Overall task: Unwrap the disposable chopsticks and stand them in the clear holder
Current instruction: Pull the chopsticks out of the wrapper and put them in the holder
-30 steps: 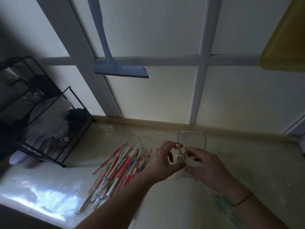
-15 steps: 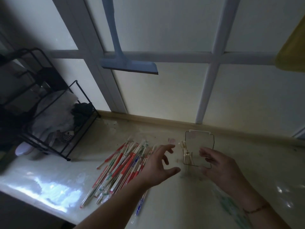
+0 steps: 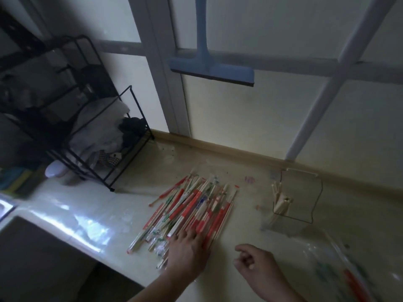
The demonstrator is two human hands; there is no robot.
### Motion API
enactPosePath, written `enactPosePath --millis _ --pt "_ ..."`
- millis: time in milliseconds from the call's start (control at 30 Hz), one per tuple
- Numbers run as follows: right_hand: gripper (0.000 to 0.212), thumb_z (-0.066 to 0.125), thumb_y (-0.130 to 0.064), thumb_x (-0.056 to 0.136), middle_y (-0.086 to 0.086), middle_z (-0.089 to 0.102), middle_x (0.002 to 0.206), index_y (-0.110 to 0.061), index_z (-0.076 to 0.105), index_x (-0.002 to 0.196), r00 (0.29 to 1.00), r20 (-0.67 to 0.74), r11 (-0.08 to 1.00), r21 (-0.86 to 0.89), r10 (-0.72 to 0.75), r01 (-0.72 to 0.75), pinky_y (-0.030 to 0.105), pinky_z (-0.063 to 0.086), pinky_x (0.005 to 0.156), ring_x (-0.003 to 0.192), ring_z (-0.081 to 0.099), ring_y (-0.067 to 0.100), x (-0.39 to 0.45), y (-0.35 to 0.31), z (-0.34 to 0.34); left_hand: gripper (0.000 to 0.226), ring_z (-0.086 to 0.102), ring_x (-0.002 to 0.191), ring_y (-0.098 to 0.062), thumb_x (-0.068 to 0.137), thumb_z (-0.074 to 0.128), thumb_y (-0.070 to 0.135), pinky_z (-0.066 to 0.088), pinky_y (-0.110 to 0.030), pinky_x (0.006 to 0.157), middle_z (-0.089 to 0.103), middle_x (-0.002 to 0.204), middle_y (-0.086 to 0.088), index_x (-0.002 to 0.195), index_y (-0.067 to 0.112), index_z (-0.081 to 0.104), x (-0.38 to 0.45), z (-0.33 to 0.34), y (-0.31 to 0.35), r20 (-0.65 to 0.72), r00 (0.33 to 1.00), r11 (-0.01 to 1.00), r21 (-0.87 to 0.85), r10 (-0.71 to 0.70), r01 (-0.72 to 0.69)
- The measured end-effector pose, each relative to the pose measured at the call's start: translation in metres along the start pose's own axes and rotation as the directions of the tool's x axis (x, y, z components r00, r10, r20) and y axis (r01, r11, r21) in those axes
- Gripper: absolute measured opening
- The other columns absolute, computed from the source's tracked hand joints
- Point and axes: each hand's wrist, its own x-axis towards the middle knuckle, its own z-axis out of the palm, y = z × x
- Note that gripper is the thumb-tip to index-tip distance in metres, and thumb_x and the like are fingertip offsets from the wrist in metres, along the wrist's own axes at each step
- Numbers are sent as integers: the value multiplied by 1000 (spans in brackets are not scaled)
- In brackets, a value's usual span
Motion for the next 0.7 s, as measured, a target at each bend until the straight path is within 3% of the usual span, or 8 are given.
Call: enactPosePath --millis 67,167,267,367,433,533,600,700 --pt "28 72 -14 77 -12 63 60 -41 72 83 987 75 989 -31 145 -143 21 54 70 63 62 0 20 -2 26 40 66 88 -27 77 54 48 50 -40 75 71 94 4 107 27 69 2 -3 7 31 999 999 34 7 -9" --pt "10 69 -16 81 -4 72 80 -19 75 88 955 34 954 -72 295 -292 17 47 77 86 68 12 47 -9 48 39 62 104 -29 87 42 43 41 -37 85 72 104 -2 103 18 68 3 -7 14 47 999 999 52 -6 4" --pt "28 68 -25 83 3 63 63 -17 62 56 935 -7 930 -96 355 -354 27 42 62 68 62 18 63 -17 58 44 66 91 -27 85 43 50 44 -32 75 74 88 -6 84 15 70 6 -11 12 76 997 1000 -2 -17 17" --pt "39 66 -33 86 0 59 58 -15 56 53 936 -45 928 -122 348 -351 28 38 55 64 57 18 66 -24 61 49 61 49 -22 73 46 57 40 -25 46 62 51 -5 53 15 60 8 -9 6 17 999 995 -93 44 -42" --pt "42 63 -36 89 4 60 57 -11 56 56 947 -56 945 -77 315 -319 31 45 56 62 60 23 64 -27 60 47 58 57 -24 77 39 57 41 -30 51 63 60 -6 61 16 56 6 -10 6 16 999 961 -274 49 -42" --pt "35 60 -34 91 3 60 54 -20 58 58 965 -20 961 91 263 -260 35 50 54 52 60 23 54 -38 53 20 46 58 -13 79 46 38 41 -37 58 52 62 4 71 19 50 5 -25 7 95 983 771 -634 160 -64" --pt "32 59 -29 93 -1 62 56 -23 58 61 978 -9 966 154 210 -206 33 47 53 52 61 18 42 -48 42 12 47 58 -6 80 54 29 42 -30 59 52 60 10 71 22 57 -2 -39 8 98 973 686 -724 208 -73" --pt "23 59 -22 94 3 71 69 -17 64 72 984 20 950 259 178 -177 25 44 49 53 67 22 18 -66 15 33 61 71 -1 80 54 53 50 -29 71 66 75 11 79 23 68 -5 -65 13 65 997 482 -876 49 34"
